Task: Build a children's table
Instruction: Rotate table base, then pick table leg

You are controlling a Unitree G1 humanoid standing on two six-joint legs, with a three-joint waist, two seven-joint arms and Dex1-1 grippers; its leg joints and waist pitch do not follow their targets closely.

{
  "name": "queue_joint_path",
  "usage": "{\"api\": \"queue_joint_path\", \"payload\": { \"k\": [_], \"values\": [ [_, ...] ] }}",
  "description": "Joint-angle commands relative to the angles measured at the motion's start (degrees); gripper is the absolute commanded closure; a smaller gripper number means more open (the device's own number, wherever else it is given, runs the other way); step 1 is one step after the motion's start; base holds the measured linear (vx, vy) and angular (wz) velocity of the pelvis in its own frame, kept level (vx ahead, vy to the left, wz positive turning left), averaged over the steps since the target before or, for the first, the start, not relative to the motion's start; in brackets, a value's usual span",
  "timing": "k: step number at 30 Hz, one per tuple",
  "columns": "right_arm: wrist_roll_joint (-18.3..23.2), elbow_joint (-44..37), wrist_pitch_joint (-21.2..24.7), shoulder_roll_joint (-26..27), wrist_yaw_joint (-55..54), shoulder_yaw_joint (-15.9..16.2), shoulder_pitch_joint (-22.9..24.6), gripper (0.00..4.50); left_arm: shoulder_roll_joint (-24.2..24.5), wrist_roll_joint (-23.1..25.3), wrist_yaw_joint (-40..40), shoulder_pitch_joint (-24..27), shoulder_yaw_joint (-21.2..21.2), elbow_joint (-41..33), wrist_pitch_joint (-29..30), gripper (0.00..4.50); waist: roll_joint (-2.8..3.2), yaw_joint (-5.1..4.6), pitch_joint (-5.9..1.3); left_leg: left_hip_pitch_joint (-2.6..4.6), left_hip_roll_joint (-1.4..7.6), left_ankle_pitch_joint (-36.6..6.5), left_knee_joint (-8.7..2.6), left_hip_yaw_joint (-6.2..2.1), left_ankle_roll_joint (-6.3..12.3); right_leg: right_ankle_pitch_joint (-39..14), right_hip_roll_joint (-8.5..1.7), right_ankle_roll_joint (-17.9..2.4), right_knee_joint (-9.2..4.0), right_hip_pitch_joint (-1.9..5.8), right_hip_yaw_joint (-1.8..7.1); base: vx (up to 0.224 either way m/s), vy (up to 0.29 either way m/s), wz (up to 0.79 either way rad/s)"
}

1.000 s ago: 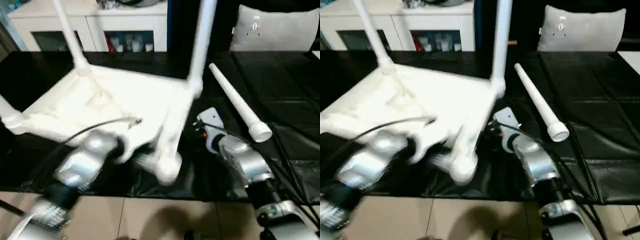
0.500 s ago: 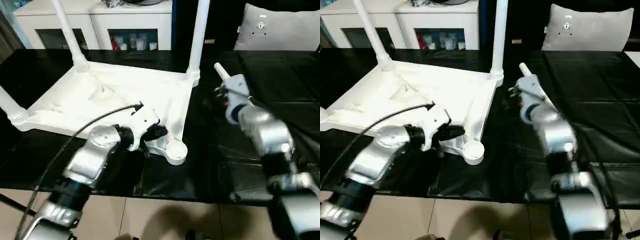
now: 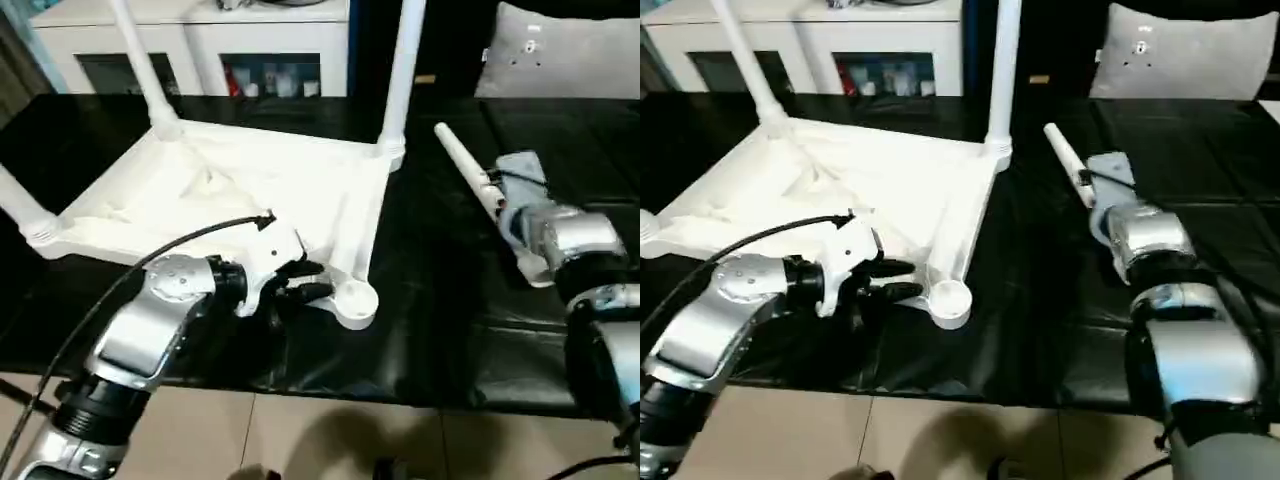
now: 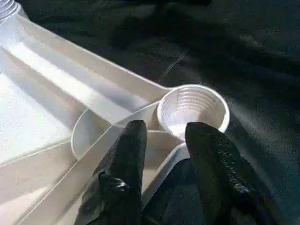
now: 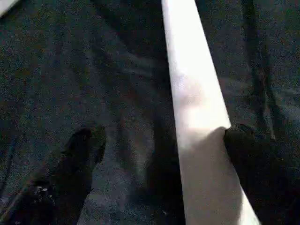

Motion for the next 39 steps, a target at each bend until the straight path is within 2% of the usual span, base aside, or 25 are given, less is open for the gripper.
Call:
{"api": "queue_joint_path", "payload": {
  "k": [1,5,11,12,15,16,17,18,19,23,24,25,28,31,33,38,39],
  "values": [
    [-0.75,2.67,0.09,-0.25,1.12,-0.11,-0.26,0.0,0.93,0.21,-0.19,0.35,-0.41,-1.23,0.24,2.51,-0.48,0.1,-3.98,-0.01,1.97,-8.91,-3.3,-0.37,4.92,-16.05,-2.89,-13.18,-3.11,4.02,2.64,0.0,0.0,0.0],
    [-1.55,5.54,1.01,-1.25,3.35,0.68,-0.56,0.0,1.41,-0.05,-0.37,0.69,-0.42,-2.12,0.73,2.41,-0.44,0.23,-4.31,-0.05,2.14,-8.62,-3.18,-0.4,4.85,-15.46,-2.99,-13.74,-2.88,4.1,2.61,0.0,0.0,0.0],
    [-1.01,6.56,4.57,-1.83,8.55,1.08,-2.02,0.0,2.17,-0.3,-0.46,0.75,-0.62,-2.6,0.8,2.41,-0.61,0.19,-4.25,-0.11,2.06,-9.88,-3.09,-0.34,5.06,-17.67,-2.87,-13.21,-3.09,4.08,2.45,0.0,0.0,0.0],
    [-0.02,6.43,7.06,-1.57,12.12,0.59,-2.75,0.0,2.5,-0.49,-0.69,0.83,-0.69,-3.01,0.95,2.41,-0.58,0.24,-4.2,-0.13,2.09,-10.03,-3.1,-0.36,5.08,-18.11,-2.92,-13.09,-3.08,4.08,2.46,0.0,0.0,0.0],
    [1.34,6.08,10.68,-0.92,14.96,-0.3,-3.72,0.0,2.73,-0.61,-0.94,0.98,-0.73,-3.47,1.19,2.41,-0.56,0.25,-4.21,-0.13,2.26,-10.43,-3.06,-0.43,5.04,-18.89,-2.95,-12.96,-3.09,3.97,2.46,0.0,0.0,0.0],
    [2.0,5.28,13.31,-0.36,16.37,-0.28,-4.01,0.0,2.93,-0.67,-1.22,1.11,-0.88,-3.79,1.31,2.41,-0.75,0.28,-4.28,-0.09,2.23,-10.24,-3.03,-0.42,4.94,-19.14,-2.99,-12.9,-3.06,4.0,2.52,0.0,0.0,0.0],
    [2.04,5.17,13.58,-0.3,16.54,-0.24,-4.02,0.0,2.95,-0.67,-1.25,1.13,-0.9,-3.83,1.32,2.41,-0.64,0.3,-4.21,-0.12,2.27,-10.59,-3.04,-0.45,4.74,-19.83,-2.96,-12.7,-3.1,3.91,2.48,0.0,0.0,0.0],
    [2.8,3.59,16.4,0.44,18.47,0.14,-3.88,0.0,3.2,-0.71,-1.58,1.3,-1.14,-4.19,1.39,2.41,-0.61,0.3,-4.18,-0.08,2.3,-10.85,-3.06,-0.45,4.62,-20.22,-2.98,-12.51,-3.18,3.88,2.5,0.0,0.0,0.0],
    [2.95,2.61,17.78,0.75,19.35,0.57,-3.6,0.0,3.3,-0.75,-1.69,1.39,-1.26,-4.34,1.41,2.41,-0.82,0.35,-4.36,-0.12,2.34,-10.5,-3.04,-0.5,4.5,-20.19,-3.05,-12.33,-3.04,3.98,2.52,0.0,0.0,0.0],
    [4.0,-2.52,24.05,1.75,21.64,1.18,-1.76,0.0,3.61,-1.02,-1.91,1.64,-1.73,-4.89,1.39,2.41,-0.8,0.47,-4.45,0.01,2.37,-10.41,-2.97,-0.48,3.79,-21.14,-3.04,-11.66,-3.15,3.76,2.64,0.0,0.0,0.0],
    [4.0,-2.52,24.05,1.75,21.64,1.18,-1.76,0.0,3.61,-1.02,-1.91,1.64,-1.73,-4.89,1.39,2.41,-0.81,0.55,-4.45,0.05,2.35,-10.41,-2.96,-0.48,3.66,-21.24,-3.03,-11.53,-3.14,3.76,2.66,0.0,0.0,0.0],
    [4.36,-6.25,26.76,1.93,21.93,1.85,0.17,0.17,3.62,-1.07,-1.96,1.58,-1.86,-4.99,1.4,2.35,-0.84,0.68,-4.55,0.03,2.28,-10.01,-2.93,-0.46,3.47,-21.24,-3.02,-11.25,-3.11,3.82,2.7,0.0,0.0,0.0],
    [5.21,-9.88,29.28,2.06,21.92,1.53,2.29,0.17,3.54,-1.09,-2.03,1.4,-1.95,-5.02,1.35,2.35,-0.85,1.0,-4.63,0.08,2.29,-9.37,-2.95,-0.45,2.95,-21.61,-3.01,-10.33,-3.2,3.78,2.76,0.0,0.0,0.0],
    [5.82,-12.91,30.8,2.05,22.23,1.27,4.25,0.55,3.52,-1.17,-2.26,1.1,-2.1,-5.04,1.35,2.33,-0.76,1.1,-4.7,0.09,2.29,-10.1,-2.96,-0.51,2.26,-22.46,-3.1,-9.98,-3.29,3.73,2.75,0.0,0.0,0.0],
    [6.28,-14.87,31.96,1.99,22.25,0.99,5.18,0.58,3.56,-1.29,-2.4,0.93,-2.2,-5.1,1.39,2.33,-0.73,1.12,-4.71,0.17,2.24,-10.52,-2.97,-0.54,1.92,-23.0,-3.06,-9.63,-3.33,3.76,2.75,0.0,0.0,0.0],
    [6.94,-19.97,34.45,1.77,21.32,-0.06,8.22,1.14,3.5,-1.83,-2.51,0.71,-2.56,-5.21,1.49,2.33,-0.72,1.27,-4.86,0.18,2.19,-9.64,-2.96,-0.57,1.84,-22.09,-3.04,-9.47,-3.28,3.8,2.77,0.0,0.0,0.0],
    [7.08,-20.91,34.96,1.81,20.96,-0.37,8.67,1.14,3.52,-1.82,-2.53,0.71,-2.6,-5.22,1.49,2.33,-0.75,1.33,-4.76,0.17,2.17,-9.8,-2.96,-0.52,1.85,-22.41,-3.04,-9.24,-3.38,3.75,2.8,0.0,0.0,0.0]
  ]
}}
